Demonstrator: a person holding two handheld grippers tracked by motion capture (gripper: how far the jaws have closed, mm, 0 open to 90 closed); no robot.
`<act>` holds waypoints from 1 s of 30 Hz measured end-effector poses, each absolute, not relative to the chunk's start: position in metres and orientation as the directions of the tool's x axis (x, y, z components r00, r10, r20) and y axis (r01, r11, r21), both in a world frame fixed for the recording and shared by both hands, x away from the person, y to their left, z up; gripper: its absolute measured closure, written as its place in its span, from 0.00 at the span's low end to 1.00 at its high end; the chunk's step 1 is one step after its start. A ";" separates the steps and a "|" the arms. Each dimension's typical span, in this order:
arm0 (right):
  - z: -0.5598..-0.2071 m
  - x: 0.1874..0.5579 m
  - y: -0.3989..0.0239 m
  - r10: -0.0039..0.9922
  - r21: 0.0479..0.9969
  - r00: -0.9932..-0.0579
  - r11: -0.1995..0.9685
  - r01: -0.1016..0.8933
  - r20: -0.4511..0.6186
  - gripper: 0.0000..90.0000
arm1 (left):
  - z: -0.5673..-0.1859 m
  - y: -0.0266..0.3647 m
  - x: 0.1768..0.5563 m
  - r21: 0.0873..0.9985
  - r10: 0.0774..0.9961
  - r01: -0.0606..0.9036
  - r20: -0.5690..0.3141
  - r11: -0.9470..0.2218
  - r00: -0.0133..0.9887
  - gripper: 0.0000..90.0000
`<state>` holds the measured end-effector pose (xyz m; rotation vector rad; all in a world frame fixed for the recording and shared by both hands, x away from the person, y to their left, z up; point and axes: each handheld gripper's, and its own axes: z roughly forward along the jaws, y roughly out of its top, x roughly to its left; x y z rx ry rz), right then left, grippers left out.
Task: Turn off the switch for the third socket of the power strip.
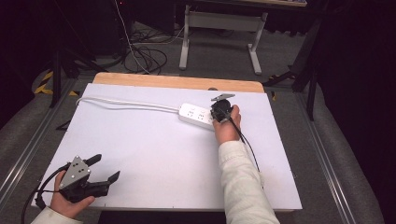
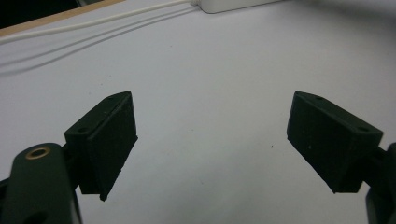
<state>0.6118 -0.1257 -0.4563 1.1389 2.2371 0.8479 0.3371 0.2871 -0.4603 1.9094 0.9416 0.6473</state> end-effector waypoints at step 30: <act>-0.404 0.590 -0.155 0.800 0.799 -0.584 0.438 0.412 -0.137 1.00 | -0.460 0.286 0.339 0.879 0.816 0.356 0.062 -0.318 0.575 0.18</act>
